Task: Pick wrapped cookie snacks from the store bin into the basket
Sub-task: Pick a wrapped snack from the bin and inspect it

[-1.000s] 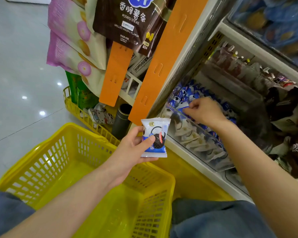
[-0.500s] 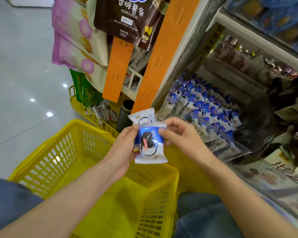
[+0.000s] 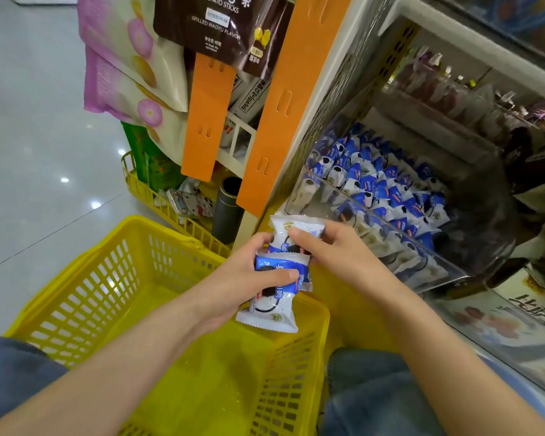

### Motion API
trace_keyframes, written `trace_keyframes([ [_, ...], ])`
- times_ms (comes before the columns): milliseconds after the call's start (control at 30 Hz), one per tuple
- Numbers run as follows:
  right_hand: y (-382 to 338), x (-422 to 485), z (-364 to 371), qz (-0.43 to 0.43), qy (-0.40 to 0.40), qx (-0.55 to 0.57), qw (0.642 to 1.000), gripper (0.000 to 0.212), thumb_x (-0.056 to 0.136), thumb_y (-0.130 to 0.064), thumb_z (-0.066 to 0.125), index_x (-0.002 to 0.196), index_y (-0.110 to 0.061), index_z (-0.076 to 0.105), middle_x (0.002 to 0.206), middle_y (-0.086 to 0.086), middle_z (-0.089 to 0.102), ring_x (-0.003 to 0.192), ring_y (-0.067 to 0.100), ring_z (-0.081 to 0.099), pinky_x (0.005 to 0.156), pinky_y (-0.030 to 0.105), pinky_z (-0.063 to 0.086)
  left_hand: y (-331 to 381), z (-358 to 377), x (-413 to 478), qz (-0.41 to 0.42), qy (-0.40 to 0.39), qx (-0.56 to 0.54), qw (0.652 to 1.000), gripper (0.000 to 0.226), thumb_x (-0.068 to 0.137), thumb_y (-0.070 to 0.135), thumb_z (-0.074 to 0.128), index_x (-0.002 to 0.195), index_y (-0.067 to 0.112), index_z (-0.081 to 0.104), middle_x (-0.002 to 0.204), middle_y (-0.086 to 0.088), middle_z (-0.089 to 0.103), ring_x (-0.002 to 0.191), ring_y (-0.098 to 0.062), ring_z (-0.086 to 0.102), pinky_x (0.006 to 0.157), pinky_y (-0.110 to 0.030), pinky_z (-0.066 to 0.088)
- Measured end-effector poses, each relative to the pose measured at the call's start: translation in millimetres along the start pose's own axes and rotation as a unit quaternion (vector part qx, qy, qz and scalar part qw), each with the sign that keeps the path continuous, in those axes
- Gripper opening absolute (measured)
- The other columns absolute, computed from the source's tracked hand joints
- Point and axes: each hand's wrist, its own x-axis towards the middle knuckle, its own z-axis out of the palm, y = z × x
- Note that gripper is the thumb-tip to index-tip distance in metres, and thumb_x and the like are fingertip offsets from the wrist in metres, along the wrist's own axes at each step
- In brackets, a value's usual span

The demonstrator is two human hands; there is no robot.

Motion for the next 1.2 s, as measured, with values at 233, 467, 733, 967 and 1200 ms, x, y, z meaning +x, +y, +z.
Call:
trace_keyframes([
  [233,-6,-5,-25,-0.021,0.042,0.001,0.999,0.013,0.081,-0.023,0.068,0.093,-0.017,0.068,0.082,0.004,0.071,0.071,0.01,0.064,0.068,0.023,0.053,5,0,0,0.041,0.063,-0.015,0.997,0.045,0.074,0.015,0.072,0.115,0.021,0.056,0.094,0.001,0.073,0.082,-0.012,0.07,0.064,-0.02,0.053],
  [467,-12,-18,-40,0.0,-0.147,-0.149,0.978,0.036,0.082,-0.026,0.066,0.114,-0.037,0.054,0.107,-0.004,0.058,0.08,-0.01,0.058,0.066,0.012,0.049,14,-7,-1,0.037,0.092,0.035,0.994,0.034,0.079,0.014,0.071,0.108,0.023,0.058,0.094,-0.004,0.072,0.079,-0.012,0.071,0.063,-0.023,0.056],
  [733,-32,-23,-69,0.042,0.012,-0.061,0.997,0.004,0.083,-0.026,0.063,0.085,-0.024,0.066,0.073,-0.005,0.071,0.063,0.006,0.065,0.054,0.018,0.051,17,0,0,0.032,0.097,0.022,0.995,0.023,0.084,0.019,0.065,0.105,0.014,0.057,0.088,-0.004,0.069,0.073,-0.007,0.066,0.06,-0.017,0.051],
  [967,-58,25,-98,0.007,0.238,-0.037,0.97,0.027,0.083,-0.018,0.067,0.108,-0.015,0.057,0.081,-0.009,0.065,0.066,0.001,0.063,0.046,0.009,0.046,18,3,-2,0.025,0.091,0.022,0.995,0.016,0.086,0.016,0.063,0.099,0.012,0.056,0.076,0.001,0.066,0.06,0.0,0.062,0.05,-0.013,0.045],
  [1200,-48,57,-94,0.131,0.106,-0.25,0.954,0.031,0.079,-0.03,0.072,0.103,-0.016,0.057,0.11,0.003,0.057,0.083,0.013,0.061,0.071,0.025,0.052,21,1,-4,0.032,0.099,0.02,0.994,0.014,0.085,0.014,0.064,0.094,0.011,0.054,0.07,0.002,0.061,0.05,0.004,0.058,0.045,-0.011,0.042],
])
